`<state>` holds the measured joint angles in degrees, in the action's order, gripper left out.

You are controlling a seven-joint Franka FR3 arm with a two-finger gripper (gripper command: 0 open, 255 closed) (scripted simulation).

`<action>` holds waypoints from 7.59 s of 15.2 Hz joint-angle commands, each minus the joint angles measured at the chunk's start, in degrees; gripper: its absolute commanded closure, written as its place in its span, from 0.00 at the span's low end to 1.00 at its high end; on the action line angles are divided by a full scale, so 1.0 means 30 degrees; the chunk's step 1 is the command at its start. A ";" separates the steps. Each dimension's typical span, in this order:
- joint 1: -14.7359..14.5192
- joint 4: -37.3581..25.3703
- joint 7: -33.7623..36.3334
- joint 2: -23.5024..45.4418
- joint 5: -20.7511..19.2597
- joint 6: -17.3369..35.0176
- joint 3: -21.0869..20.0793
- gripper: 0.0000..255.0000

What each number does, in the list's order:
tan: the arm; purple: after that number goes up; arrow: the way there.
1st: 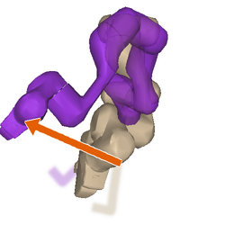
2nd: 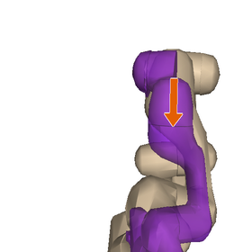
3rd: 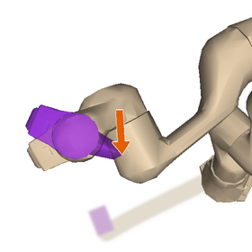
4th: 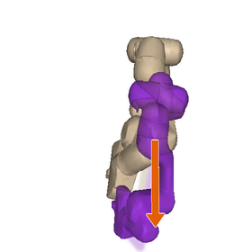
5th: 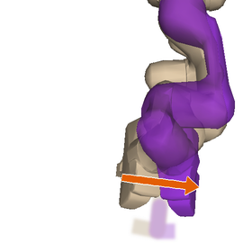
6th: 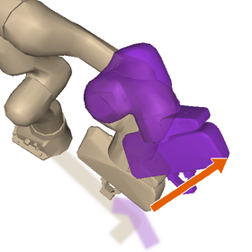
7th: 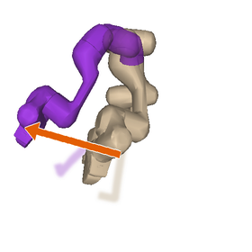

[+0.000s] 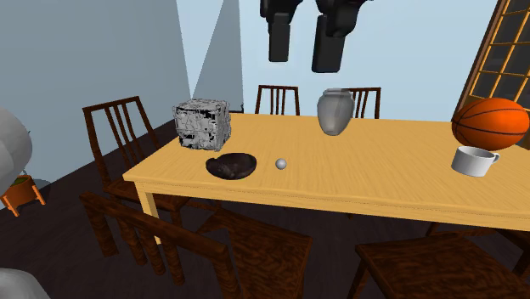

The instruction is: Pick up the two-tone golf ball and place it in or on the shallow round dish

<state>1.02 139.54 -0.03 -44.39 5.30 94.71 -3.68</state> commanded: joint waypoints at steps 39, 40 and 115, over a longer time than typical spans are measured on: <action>-0.5198 -0.4318 1.8319 2.1794 -0.4360 2.1416 -0.7312 0.00; -0.5728 -0.4980 1.8840 2.2501 -0.4792 2.1568 -0.6919 0.00; -0.8578 -0.3597 2.3002 1.7479 -0.3101 1.9259 -0.8579 1.00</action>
<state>-24.06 127.57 67.71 9.00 -4.05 152.12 -29.00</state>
